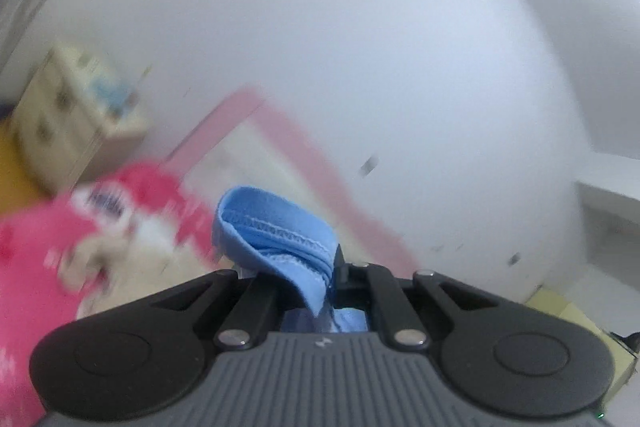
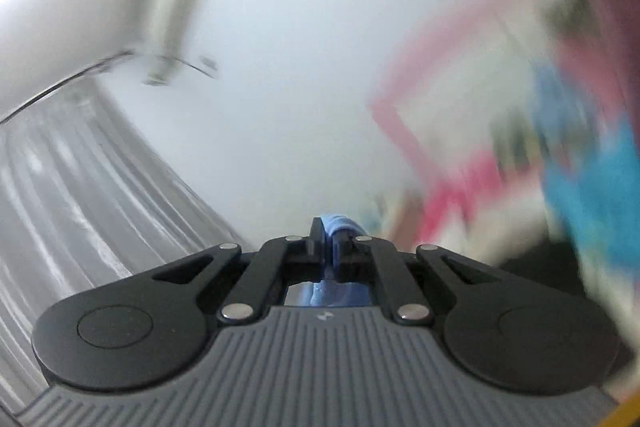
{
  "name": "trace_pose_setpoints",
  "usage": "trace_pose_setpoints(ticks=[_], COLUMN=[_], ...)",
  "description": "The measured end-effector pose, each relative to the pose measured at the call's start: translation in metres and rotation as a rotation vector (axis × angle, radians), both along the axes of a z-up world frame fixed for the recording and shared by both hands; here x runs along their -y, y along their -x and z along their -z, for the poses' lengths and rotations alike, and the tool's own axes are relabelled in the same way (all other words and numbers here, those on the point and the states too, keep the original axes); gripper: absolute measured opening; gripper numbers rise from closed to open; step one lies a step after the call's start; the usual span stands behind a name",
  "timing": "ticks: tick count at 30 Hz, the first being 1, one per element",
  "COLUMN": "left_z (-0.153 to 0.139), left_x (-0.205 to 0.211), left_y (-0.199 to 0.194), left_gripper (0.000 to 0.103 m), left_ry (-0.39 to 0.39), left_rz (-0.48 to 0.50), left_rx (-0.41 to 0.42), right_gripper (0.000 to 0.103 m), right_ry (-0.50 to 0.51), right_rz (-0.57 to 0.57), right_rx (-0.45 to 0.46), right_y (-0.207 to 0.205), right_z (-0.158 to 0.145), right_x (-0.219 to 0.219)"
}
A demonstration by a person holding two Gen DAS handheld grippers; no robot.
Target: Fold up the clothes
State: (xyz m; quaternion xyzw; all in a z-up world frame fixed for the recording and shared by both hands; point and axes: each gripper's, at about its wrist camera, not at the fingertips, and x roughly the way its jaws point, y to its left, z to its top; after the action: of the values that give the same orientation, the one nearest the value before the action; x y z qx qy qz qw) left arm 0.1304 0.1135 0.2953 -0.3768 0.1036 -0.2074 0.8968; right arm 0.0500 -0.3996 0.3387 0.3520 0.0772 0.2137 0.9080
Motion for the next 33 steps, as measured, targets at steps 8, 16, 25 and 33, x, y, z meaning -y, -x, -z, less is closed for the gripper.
trace_pose_setpoints(ticks=[8, 16, 25, 33], left_z=[0.082, 0.26, 0.393, 0.373], left_x=[-0.016, -0.038, -0.044, -0.038], left_y=[0.09, 0.168, 0.204, 0.229], left_gripper=[0.004, 0.004, 0.004, 0.004], left_ry=[-0.064, -0.085, -0.179, -0.268], left_rz=[0.063, 0.137, 0.119, 0.224], left_rx=[-0.055, -0.439, -0.673, -0.682], right_gripper=[0.002, 0.002, 0.001, 0.001], right_ry=[0.133, -0.053, -0.092, 0.075], right_rz=[-0.02, -0.004, 0.017, -0.035], right_rx=[0.06, -0.397, -0.923, -0.999], right_y=[0.099, 0.198, 0.21, 0.206], right_z=[-0.002, 0.214, 0.395, 0.377], right_x=[0.01, 0.027, 0.002, 0.003])
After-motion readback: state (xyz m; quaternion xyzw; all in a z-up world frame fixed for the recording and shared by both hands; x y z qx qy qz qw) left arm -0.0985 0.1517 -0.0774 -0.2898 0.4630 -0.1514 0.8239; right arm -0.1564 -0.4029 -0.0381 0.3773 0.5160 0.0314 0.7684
